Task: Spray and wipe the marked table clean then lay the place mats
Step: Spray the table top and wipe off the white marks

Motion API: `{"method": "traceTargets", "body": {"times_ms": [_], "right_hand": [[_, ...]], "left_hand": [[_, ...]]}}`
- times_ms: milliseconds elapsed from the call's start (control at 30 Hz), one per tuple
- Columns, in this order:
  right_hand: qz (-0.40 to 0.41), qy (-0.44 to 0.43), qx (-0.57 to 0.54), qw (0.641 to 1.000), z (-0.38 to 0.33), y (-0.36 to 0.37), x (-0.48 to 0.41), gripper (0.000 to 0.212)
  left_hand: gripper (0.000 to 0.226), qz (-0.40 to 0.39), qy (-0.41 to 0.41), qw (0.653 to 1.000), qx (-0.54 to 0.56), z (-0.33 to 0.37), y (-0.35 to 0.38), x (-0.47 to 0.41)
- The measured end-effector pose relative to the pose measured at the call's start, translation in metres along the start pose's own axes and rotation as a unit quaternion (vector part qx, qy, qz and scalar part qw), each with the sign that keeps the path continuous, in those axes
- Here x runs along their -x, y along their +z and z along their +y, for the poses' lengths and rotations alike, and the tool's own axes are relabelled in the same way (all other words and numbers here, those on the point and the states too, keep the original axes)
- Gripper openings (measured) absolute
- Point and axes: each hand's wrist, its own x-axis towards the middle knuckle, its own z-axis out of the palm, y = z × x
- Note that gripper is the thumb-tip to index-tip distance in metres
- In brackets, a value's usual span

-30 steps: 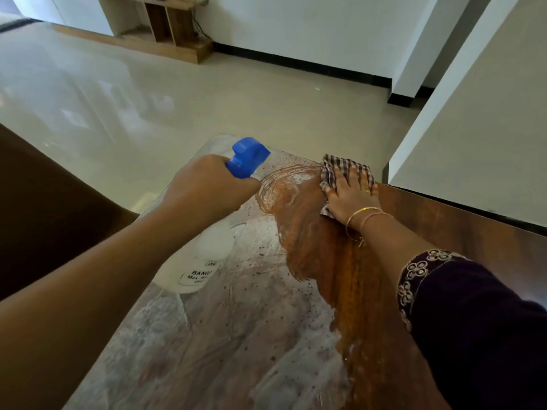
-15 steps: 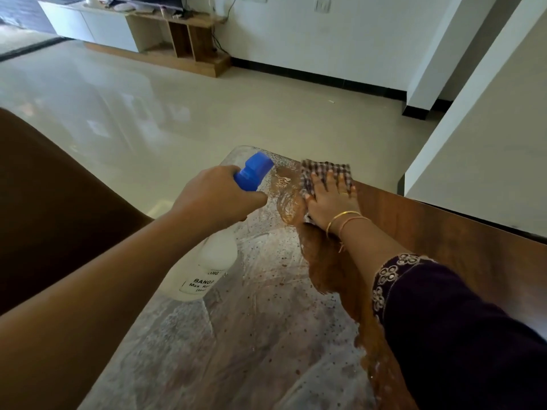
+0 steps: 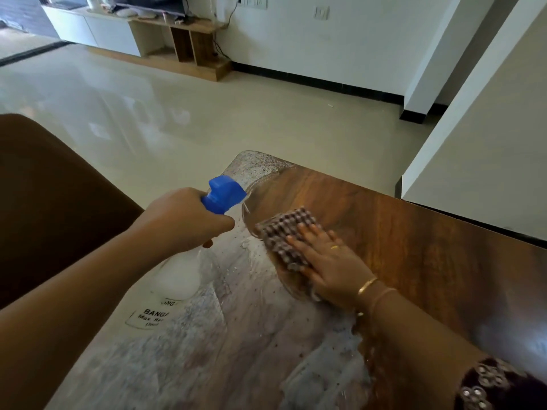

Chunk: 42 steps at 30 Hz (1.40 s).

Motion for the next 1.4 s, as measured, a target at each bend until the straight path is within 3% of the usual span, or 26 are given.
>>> {"method": "traceTargets", "body": {"times_ms": [167,233,467,533,667,800,1000,1133,1200,1333,1400], "right_hand": [[0.015,0.237,-0.032,0.971,0.044,-0.007,-0.018,0.058],[0.028,0.283,-0.031,0.958,0.032,-0.004,-0.033,0.057],[0.012,0.1,-0.009,0.995,-0.03,0.013,0.024,0.073],[0.01,0.132,-0.014,0.991,-0.015,0.018,0.054,0.078],[0.025,0.304,-0.053,0.951,0.027,0.023,0.102,0.058],[0.014,0.358,-0.052,0.932,0.01,0.026,0.103,0.059],[0.005,0.205,-0.018,0.979,-0.075,0.044,0.131,0.072],[0.001,0.146,-0.027,0.989,-0.091,0.053,0.164,0.066],[-0.01,0.199,-0.03,0.98,-0.066,0.051,0.174,0.063],[0.006,0.387,-0.087,0.918,-0.026,0.04,0.166,0.061],[-0.006,0.426,-0.091,0.9,-0.034,0.038,0.152,0.061]], "left_hand": [[0.024,-0.031,0.023,0.999,0.003,-0.009,0.001,0.018],[0.023,-0.049,0.033,0.998,0.015,-0.01,0.005,0.026],[0.024,-0.002,0.022,0.999,0.044,-0.011,0.017,0.064],[0.024,-0.038,0.027,0.998,0.048,-0.015,0.018,0.076],[0.024,-0.139,0.043,0.989,0.032,-0.025,0.024,0.099],[0.017,-0.129,0.042,0.99,0.035,-0.028,0.036,0.124],[0.016,-0.184,0.044,0.981,0.047,-0.031,0.046,0.167],[0.017,-0.182,0.042,0.979,0.082,-0.042,0.045,0.183],[0.018,-0.154,0.036,0.984,0.085,-0.049,0.041,0.188],[0.022,-0.102,0.011,0.991,0.091,-0.069,0.036,0.197],[0.026,-0.085,-0.012,0.992,0.095,-0.079,0.037,0.202]]}}
